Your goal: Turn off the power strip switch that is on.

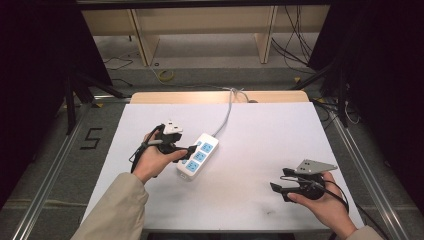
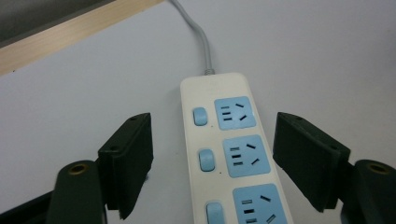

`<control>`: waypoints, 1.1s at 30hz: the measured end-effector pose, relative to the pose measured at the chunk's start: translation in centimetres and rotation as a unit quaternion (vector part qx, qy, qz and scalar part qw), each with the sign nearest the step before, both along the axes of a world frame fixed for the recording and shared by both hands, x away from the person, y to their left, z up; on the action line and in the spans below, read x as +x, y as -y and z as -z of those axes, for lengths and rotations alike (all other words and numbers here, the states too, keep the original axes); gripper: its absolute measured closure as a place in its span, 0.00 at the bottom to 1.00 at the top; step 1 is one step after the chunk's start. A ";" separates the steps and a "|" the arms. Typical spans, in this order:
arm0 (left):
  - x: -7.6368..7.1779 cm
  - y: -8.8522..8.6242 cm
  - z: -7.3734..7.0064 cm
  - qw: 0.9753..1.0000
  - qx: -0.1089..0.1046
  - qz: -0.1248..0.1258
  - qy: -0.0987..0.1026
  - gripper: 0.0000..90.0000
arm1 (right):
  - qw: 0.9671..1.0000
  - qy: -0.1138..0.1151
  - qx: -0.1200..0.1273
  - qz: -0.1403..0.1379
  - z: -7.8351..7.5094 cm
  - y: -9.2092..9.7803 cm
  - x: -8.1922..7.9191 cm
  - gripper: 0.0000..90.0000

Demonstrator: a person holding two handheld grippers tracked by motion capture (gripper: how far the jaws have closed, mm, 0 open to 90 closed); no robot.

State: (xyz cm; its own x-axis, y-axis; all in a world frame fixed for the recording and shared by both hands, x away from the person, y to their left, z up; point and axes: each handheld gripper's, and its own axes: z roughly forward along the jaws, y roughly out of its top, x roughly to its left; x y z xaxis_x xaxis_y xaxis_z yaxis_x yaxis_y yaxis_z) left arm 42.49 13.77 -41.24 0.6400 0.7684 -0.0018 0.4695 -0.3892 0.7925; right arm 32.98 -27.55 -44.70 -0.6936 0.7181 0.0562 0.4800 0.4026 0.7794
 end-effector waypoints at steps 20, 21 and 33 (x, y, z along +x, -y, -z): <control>-5.3 -2.6 1.6 0.999 -0.008 0.028 0.017 0.17 | 1.000 0.001 0.002 0.000 0.0 0.0 0.0 0.32; -5.5 -2.8 1.7 0.999 -0.003 0.029 0.018 0.17 | 1.000 0.001 0.002 0.000 0.0 0.0 0.0 0.32; -8.2 -4.3 3.0 0.999 0.012 0.025 0.027 0.17 | 1.000 0.000 0.000 -0.001 0.0 0.0 0.0 0.32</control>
